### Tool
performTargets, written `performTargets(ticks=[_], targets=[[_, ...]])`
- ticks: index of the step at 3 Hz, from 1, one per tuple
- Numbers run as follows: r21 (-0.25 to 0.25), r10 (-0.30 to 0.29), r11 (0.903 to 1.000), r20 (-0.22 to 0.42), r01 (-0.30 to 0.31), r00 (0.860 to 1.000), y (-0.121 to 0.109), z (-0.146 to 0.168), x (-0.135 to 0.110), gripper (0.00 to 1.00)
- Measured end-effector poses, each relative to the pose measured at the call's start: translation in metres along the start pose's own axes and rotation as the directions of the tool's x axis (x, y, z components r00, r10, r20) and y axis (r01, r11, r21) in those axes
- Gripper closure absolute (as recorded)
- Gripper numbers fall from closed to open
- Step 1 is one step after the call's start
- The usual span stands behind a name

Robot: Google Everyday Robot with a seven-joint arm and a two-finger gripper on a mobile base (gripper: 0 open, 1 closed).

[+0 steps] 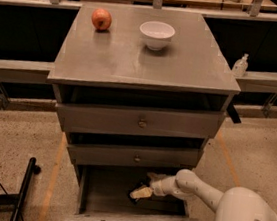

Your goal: Place rxbar chocolate into bottom drawer

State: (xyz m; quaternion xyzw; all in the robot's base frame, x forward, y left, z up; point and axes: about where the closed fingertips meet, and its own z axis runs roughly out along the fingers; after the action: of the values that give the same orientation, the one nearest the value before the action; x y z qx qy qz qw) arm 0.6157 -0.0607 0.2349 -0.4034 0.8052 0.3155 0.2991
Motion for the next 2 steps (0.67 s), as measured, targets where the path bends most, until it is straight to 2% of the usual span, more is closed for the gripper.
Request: performTargets(ticks=[1, 2], targets=[[0.061, -0.016, 0.998, -0.062, 0.02, 0.998, -0.006, -0.041, -0.017, 0.0], [0.083, 0.025, 0.9965, -0.16, -0.012, 0.987, -0.002, -0.07, -0.022, 0.0]])
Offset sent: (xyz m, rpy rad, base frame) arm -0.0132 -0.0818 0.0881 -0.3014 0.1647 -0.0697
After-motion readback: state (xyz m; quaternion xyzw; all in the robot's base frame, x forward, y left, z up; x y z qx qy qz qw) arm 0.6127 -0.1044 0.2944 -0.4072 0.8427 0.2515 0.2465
